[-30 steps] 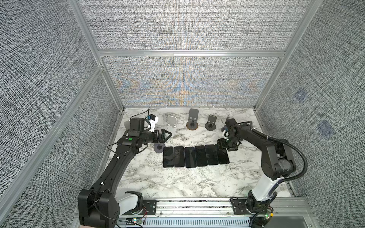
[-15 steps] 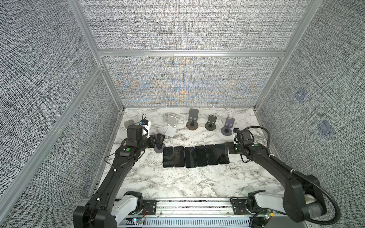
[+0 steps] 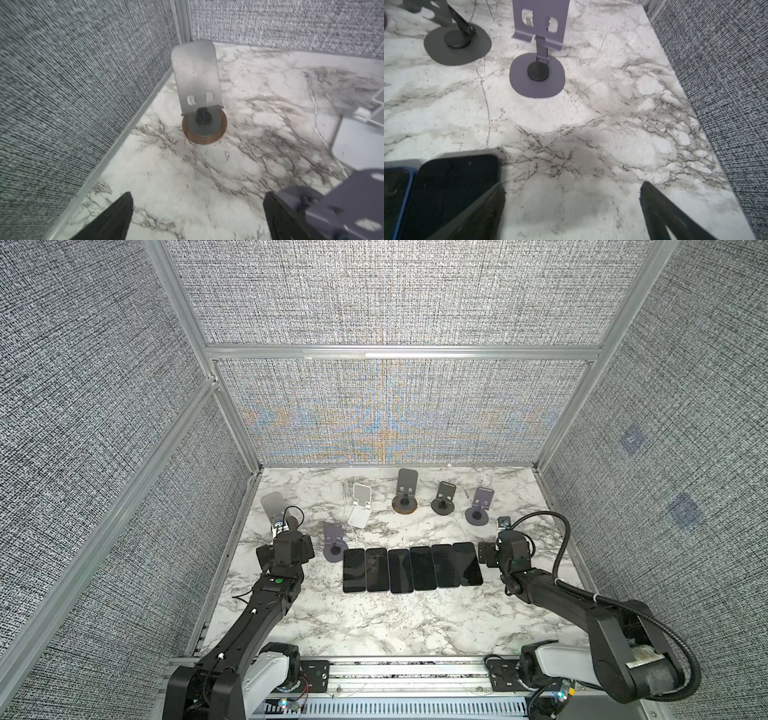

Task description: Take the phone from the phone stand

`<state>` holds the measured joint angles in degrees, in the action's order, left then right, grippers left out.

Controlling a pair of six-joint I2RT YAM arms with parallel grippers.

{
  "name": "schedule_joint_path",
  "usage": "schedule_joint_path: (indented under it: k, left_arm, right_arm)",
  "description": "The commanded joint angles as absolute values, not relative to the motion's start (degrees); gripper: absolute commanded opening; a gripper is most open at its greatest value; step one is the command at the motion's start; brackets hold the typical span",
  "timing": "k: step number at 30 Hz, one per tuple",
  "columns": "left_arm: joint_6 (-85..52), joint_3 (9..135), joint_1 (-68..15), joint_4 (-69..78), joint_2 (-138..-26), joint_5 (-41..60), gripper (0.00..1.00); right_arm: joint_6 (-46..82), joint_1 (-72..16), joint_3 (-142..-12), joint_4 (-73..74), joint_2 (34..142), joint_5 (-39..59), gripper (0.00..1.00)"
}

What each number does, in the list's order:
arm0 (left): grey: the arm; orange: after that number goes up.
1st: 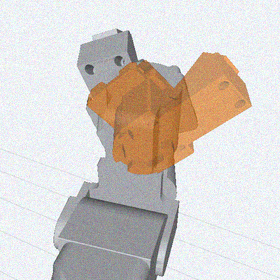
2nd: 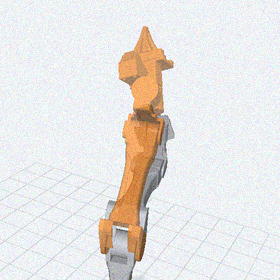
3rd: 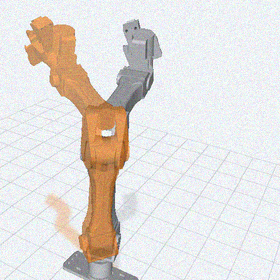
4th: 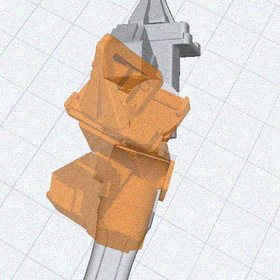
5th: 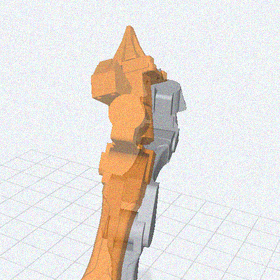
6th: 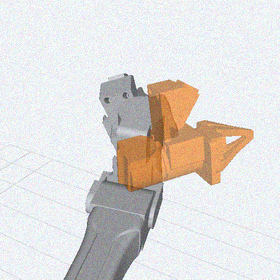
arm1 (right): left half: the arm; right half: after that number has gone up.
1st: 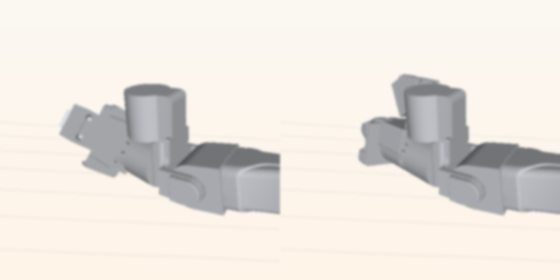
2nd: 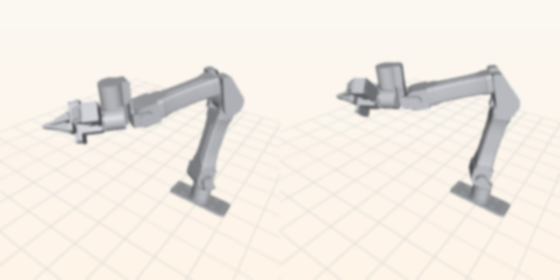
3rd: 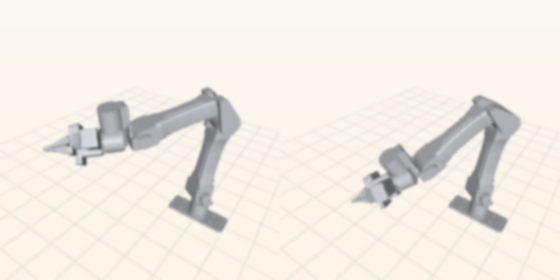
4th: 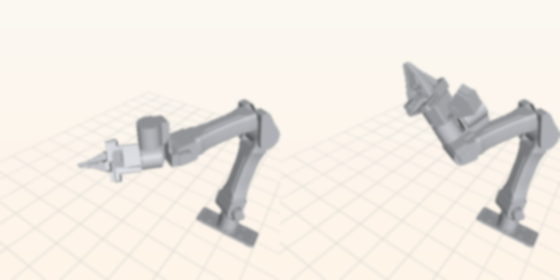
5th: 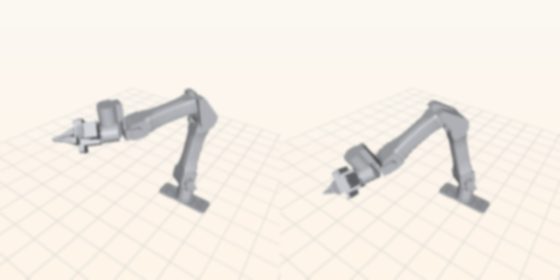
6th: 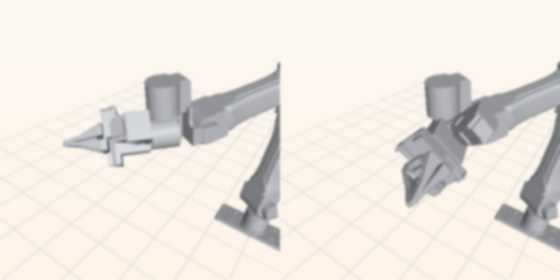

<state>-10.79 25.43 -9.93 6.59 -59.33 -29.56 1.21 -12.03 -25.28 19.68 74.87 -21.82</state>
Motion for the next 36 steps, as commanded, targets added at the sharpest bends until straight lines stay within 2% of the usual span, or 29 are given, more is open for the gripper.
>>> schedule_joint_path:
  k: [1,5,7,12,16,18,21,28,31,33,36]
  left_arm:
    - [-4.87,23.62,-9.34,18.07,-62.56,-32.79,0.99]
    - [-4.1,20.3,-8.56,30.16,-69.49,-30.47,0.99]
    - [-5.58,21.93,-8.6,27.94,-70.27,-28.51,0.99]
    - [-1.31,22.02,-8.24,38.35,-75.73,-28.56,0.99]
    - [-1.42,24.45,-7.92,40.23,-81.13,-25.34,0.99]
    - [2.43,23.37,-7.91,49.52,-85.75,-23.32,0.99]
    - [-0.54,23.76,-7.7,44.52,-83.61,-23.66,0.99]
    - [0.73,21.99,-7.31,49.04,-84.28,-21.37,0.99]
    - [0.48,20.48,-6.66,51.18,-83.95,-19.44,0.99]
    - [-0.62,18.35,-5.68,54.44,-83.69,-17.97,0.99]
    - [-0.48,17.19,-2.99,61.64,-88.61,-12.69,0.99]
  right_arm:
    - [-1.45,-12.04,-24.96,30.45,76.57,-24.69,0.99]
    - [-2.3,-12.04,-25.14,32.89,77.86,-24.45,0.99]
    - [-3.06,-12.04,-24.9,35.04,78.62,-24.01,0.99]
    - [-4.75,-11.96,-24.01,42.21,82.2,-24.23,0.99]
    - [-6.21,-11.98,-22.18,50.87,86.06,-24.35,0.99]
    - [-5.63,-11.95,-22.13,49.42,85.28,-24.34,0.99]
    - [-5.29,-11.57,-21.9,49.5,85.16,-24.01,0.99]
    - [-2.57,-8.44,-20.72,50.22,84.85,-18.88,0.99]
    - [-1.49,-6.29,-20.35,56.06,89.57,-15.87,0.99]
    - [-0.46,-6.28,-22.32,47.22,86.72,-15.75,0.99]
    - [-1.27,-6.26,-20.72,54.32,89.06,-16.17,0.99]
